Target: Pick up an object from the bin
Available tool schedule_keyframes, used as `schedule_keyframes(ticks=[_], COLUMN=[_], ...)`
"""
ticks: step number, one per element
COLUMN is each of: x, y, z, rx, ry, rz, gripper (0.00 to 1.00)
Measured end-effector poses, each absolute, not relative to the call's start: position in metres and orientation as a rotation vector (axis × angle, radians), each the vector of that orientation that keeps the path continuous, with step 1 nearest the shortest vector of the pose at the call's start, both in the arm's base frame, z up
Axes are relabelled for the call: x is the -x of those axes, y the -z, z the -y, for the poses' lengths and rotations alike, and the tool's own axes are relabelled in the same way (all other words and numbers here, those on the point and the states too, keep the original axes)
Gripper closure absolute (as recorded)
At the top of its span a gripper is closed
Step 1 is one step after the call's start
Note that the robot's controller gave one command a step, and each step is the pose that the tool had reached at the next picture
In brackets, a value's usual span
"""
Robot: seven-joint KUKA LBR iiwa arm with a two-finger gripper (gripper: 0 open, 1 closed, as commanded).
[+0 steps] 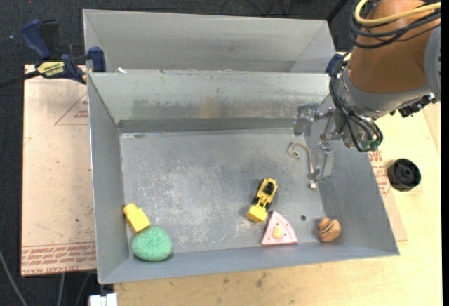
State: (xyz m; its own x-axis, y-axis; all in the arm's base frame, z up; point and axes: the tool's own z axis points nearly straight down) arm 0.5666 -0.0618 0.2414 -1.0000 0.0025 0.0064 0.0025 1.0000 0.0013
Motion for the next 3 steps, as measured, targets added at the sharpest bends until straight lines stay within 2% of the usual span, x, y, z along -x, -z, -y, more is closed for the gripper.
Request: schedule_keyframes(ticks=[1, 2, 3], x=[-0.568, -0.562, -0.526], y=[-0.246, -0.203, -0.141], z=[0.062, 0.044, 0.035], rx=[0.001, -0.085, -0.084], ry=[0.001, -0.001, 0.002], rz=[3.144, 3.148, 3.145], gripper=[0.00, 0.00, 0.00])
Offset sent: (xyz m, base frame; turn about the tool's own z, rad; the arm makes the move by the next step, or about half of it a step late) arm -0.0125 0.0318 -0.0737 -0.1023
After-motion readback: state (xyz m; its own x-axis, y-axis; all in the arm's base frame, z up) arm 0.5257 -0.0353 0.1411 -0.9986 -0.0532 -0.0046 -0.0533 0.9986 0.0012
